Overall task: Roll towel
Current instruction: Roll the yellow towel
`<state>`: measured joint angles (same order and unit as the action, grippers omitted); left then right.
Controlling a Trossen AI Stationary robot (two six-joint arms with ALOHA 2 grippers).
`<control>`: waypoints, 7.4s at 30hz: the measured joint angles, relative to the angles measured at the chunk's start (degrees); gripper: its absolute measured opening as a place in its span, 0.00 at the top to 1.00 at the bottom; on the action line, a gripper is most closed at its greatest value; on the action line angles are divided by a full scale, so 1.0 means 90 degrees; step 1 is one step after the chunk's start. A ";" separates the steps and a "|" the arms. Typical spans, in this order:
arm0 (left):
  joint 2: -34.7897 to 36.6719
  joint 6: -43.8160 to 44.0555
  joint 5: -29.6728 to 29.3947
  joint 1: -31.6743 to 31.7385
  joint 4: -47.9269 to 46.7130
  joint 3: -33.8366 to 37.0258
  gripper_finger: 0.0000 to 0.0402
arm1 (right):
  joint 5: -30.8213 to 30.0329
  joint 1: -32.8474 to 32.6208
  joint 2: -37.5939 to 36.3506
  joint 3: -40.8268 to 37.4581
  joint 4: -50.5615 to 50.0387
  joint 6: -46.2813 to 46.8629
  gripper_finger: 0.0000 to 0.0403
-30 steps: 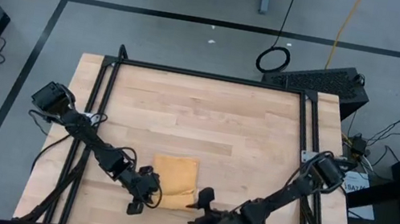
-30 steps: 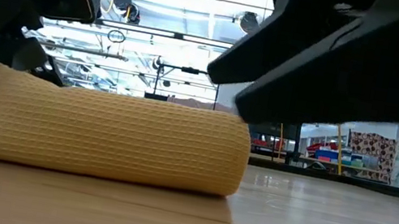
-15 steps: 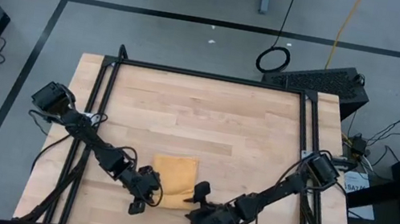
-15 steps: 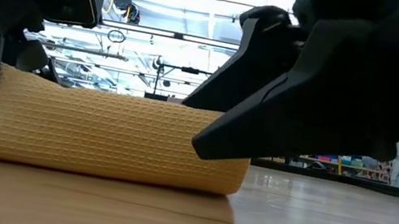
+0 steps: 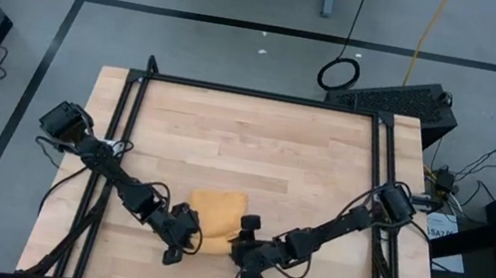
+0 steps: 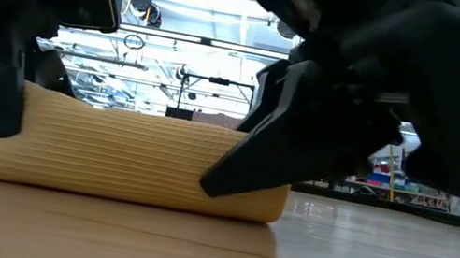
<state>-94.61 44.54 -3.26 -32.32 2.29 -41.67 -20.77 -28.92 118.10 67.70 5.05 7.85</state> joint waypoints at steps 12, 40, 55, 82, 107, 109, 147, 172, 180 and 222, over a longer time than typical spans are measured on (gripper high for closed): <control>0.0028 -0.0376 -0.0248 -0.0185 -0.0059 0.0000 0.67 | 0.0990 0.0362 -0.0015 0.0015 -0.0048 0.0937 0.90; -0.0334 -0.2665 -0.3602 -0.1734 0.0327 0.0000 0.34 | 0.2336 0.1087 -0.0022 0.0015 -0.0196 0.2928 0.87; -0.0827 -0.3024 -0.4172 -0.1511 0.0174 -0.0002 0.12 | 0.2339 0.1090 -0.0015 0.0007 -0.0198 0.2975 0.87; -0.0638 -0.1771 -0.1696 -0.0177 -0.0257 -0.0022 0.87 | 0.1854 0.0661 -0.0706 -0.0017 -0.1358 0.1825 0.51; -0.0192 -0.0630 0.1616 0.0386 0.0116 0.0012 0.85 | -0.1748 -0.1431 -0.0412 0.0002 0.0455 0.0634 0.39; -0.0191 -0.0642 0.1677 0.0554 0.0178 0.0012 0.85 | -0.1912 -0.1417 -0.0376 0.0002 0.0470 0.0494 0.39; -0.0086 -0.1475 0.1127 0.1364 0.0273 0.0000 0.65 | -0.1780 -0.0532 0.0406 0.0022 -0.0044 0.2619 0.54; 0.0101 -0.3743 -0.3095 -0.0836 -0.0388 0.0000 0.20 | -0.1669 -0.0530 0.0420 0.0007 -0.0001 0.3559 0.75; -0.0570 -0.4540 -0.3222 -0.0897 0.0470 -0.0005 0.12 | -0.1397 -0.0528 0.0418 0.0010 0.0059 0.3556 0.75; -0.0381 -0.0984 0.0641 0.0268 0.0876 0.0000 0.86 | -0.2811 -0.1436 0.0463 -0.0005 0.1327 -0.0254 0.40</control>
<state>-98.04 35.68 2.51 -29.91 10.18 -41.67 -46.07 -41.84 122.27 67.66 16.99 5.56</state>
